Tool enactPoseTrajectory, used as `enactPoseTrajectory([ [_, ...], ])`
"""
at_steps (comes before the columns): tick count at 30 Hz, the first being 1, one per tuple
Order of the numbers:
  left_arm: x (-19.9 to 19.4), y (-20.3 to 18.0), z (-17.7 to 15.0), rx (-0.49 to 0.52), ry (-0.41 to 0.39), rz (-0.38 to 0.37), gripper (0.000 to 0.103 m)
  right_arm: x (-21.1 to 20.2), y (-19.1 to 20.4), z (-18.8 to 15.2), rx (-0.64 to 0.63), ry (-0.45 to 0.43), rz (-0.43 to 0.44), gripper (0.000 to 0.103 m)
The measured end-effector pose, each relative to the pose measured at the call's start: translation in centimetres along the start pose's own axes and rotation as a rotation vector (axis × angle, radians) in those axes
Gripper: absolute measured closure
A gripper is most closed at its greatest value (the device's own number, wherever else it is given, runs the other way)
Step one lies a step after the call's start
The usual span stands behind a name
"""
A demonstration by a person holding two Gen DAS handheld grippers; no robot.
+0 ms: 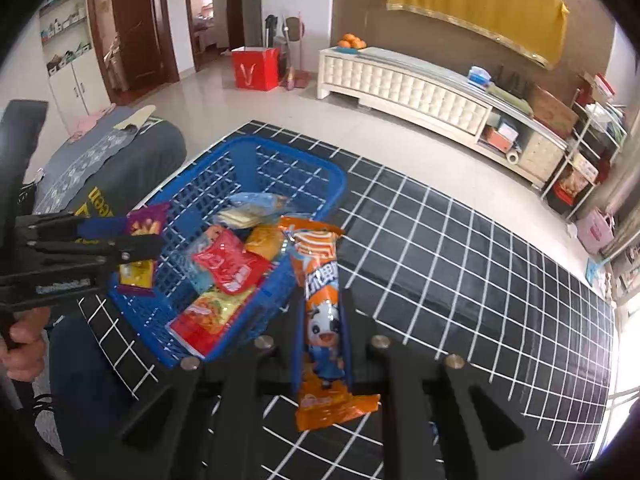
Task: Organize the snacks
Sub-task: 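Carry both snacks over the blue basket and open the left tool, dropping the chip bag, then lower the wafer stick into the basket and open the right tool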
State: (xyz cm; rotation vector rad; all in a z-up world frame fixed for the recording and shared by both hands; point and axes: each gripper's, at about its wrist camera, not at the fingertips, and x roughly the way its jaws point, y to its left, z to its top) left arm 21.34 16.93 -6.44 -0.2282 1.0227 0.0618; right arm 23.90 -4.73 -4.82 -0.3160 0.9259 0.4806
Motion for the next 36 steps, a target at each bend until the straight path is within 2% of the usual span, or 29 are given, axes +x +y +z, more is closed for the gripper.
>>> enactPoseTrajectory([
  [8, 0.8, 0.3, -0.5, 0.033, -0.003, 0.061, 0.054, 0.5, 0.7, 0.3, -0.004, 0.014, -0.004, 0.084],
  [11, 0.9, 0.7, -0.4, 0.023, 0.007, 0.044, 0.052, 0.5, 1.2, 0.3, -0.008, 0.012, -0.005, 0.084],
  [13, 0.8, 0.8, -0.5, 0.013, 0.005, 0.04, 0.047, 0.3, 1.5, 0.3, -0.015, 0.011, -0.007, 0.084],
  [20, -1.0, 1.7, -0.7, 0.005, -0.019, 0.036, 0.047, 0.1, 2.7, 0.8, -0.027, 0.007, 0.006, 0.084],
  [28, -4.0, 4.1, -0.9, -0.015, -0.082, 0.042, 0.047, 0.9, 6.0, 2.2, -0.061, 0.014, 0.05, 0.084],
  [36, -4.7, 7.9, -2.0, -0.064, -0.084, 0.06, 0.047, 3.6, 10.2, 3.4, -0.081, 0.049, 0.105, 0.084],
])
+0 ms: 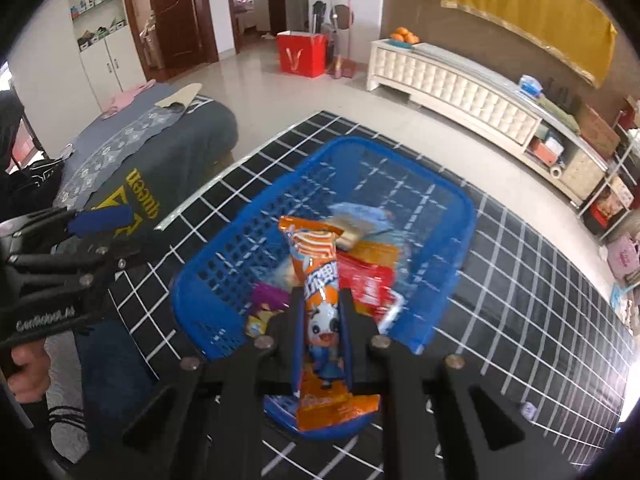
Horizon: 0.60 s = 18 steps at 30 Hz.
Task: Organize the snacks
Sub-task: 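Lower the wafer stick into the basket and open the right tool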
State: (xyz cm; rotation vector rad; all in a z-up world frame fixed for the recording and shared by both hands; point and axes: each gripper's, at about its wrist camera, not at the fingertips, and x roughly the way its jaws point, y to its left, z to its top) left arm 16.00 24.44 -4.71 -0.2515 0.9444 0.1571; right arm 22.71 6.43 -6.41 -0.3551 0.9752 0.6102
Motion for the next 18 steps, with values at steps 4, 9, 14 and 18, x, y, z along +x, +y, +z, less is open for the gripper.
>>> enactPoseTrajectory([
  [4, 0.5, 1.8, -0.5, -0.027, 0.012, 0.01, 0.047, 2.1, 1.7, 0.9, -0.025, 0.03, 0.0, 0.084],
  [9, 0.9, 3.4, -1.2, -0.055, 0.023, 0.006, 0.047, 4.1, 2.9, 0.9, -0.025, 0.069, -0.005, 0.084],
  [14, 1.5, 4.2, -1.5, -0.094, 0.043, -0.007, 0.047, 5.8, 2.8, 0.7, 0.033, 0.112, 0.036, 0.083],
  [18, 1.6, 4.1, -1.8, -0.08, 0.041, -0.002, 0.047, 6.1, 2.9, 0.6, 0.032, 0.135, 0.025, 0.069],
])
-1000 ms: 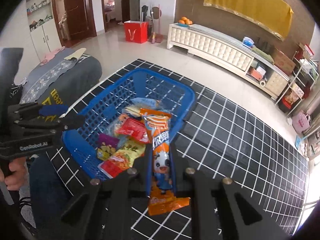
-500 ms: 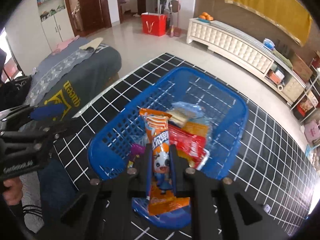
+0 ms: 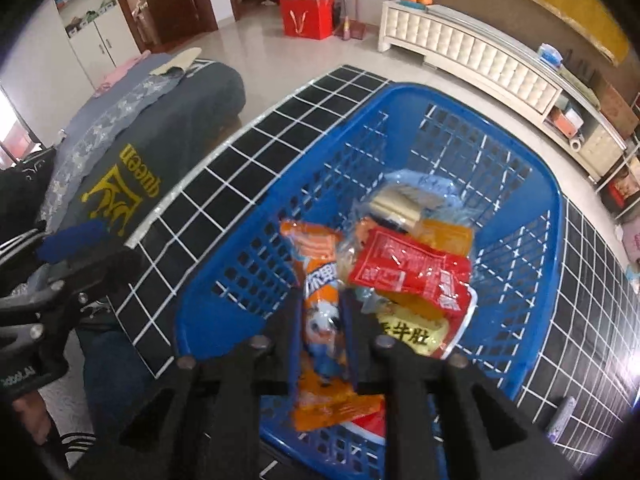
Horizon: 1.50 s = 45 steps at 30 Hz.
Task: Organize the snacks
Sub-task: 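Lower the wafer stick into the basket and open the right tool, then move the open right tool over the purple Doublemint gum pack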
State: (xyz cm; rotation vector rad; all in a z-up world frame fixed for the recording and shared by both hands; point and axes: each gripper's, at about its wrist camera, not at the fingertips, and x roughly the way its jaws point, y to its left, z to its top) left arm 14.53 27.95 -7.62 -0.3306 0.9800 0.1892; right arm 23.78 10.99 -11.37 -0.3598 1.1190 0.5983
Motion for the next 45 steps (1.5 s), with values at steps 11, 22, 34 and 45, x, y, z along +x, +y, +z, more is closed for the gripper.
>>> enactPoseTrajectory([
  [11, -1.2, -3.3, -0.4, 0.047, -0.01, -0.013, 0.047, -4.1, -2.5, -1.6, 0.065, -0.071, 0.005, 0.031],
  [22, -2.9, -10.7, -0.5, 0.179, -0.038, -0.044, 0.047, -10.7, -9.3, -6.3, 0.186, -0.154, -0.063, 0.031],
  [34, -2.7, -22.3, -1.8, 0.372, -0.063, -0.092, 0.024, -14.5, -17.6, -12.5, 0.357, -0.18, -0.164, 0.031],
  [45, 1.3, -32.7, -3.8, 0.525, -0.011, -0.13, 0.024, -14.1, -24.8, -18.2, 0.525, -0.145, -0.225, 0.029],
])
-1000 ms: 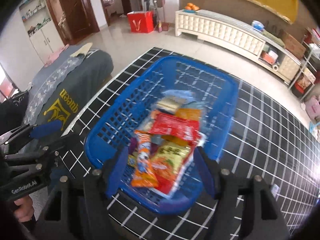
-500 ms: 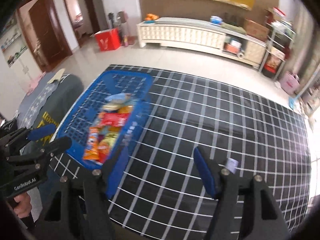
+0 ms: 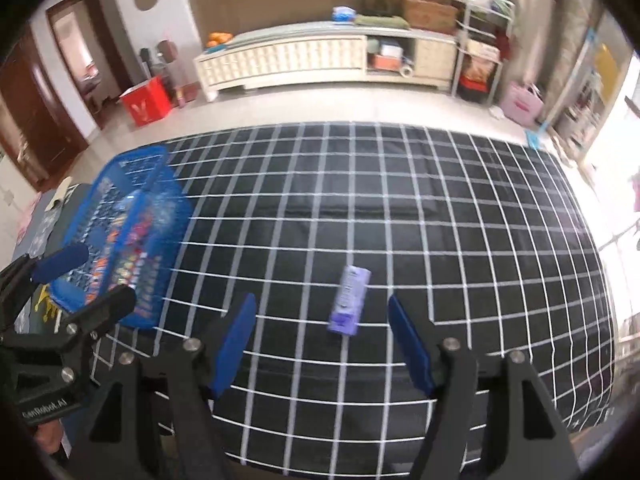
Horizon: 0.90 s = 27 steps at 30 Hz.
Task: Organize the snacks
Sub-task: 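Move the open right tool over the purple Doublemint gum pack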
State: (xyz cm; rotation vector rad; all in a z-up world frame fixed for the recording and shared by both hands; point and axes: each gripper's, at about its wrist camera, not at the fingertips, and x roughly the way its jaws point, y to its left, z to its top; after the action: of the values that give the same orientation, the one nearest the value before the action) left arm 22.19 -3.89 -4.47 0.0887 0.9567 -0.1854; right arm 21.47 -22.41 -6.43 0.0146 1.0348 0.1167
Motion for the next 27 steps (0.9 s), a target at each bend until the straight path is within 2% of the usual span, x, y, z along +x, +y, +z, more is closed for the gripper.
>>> enactPoseTrajectory([
  [5, 3.9, -2.5, 0.6, 0.014, 0.051, -0.012, 0.024, 2.6, -2.6, -0.7, 0.024, 0.034, -0.043, 0.024],
  [12, 9.3, -4.2, 0.7, 0.044, 0.107, 0.017, 0.024, 6.5, -4.9, -1.2, 0.067, 0.095, -0.05, 0.023],
  [16, 11.6, -4.0, 0.4, 0.031, 0.136, 0.026, 0.024, 8.8, -5.6, -1.2, 0.09, 0.132, -0.048, 0.023],
  [23, 14.1, -2.0, -0.4, -0.031, 0.184, -0.013, 0.024, 11.7, -4.9, -0.8, 0.083, 0.17, -0.031, 0.023],
  [27, 15.3, -1.0, -0.8, -0.016, 0.193, 0.0, 0.024, 13.0, -4.8, -1.0, 0.084, 0.192, -0.03, 0.023],
])
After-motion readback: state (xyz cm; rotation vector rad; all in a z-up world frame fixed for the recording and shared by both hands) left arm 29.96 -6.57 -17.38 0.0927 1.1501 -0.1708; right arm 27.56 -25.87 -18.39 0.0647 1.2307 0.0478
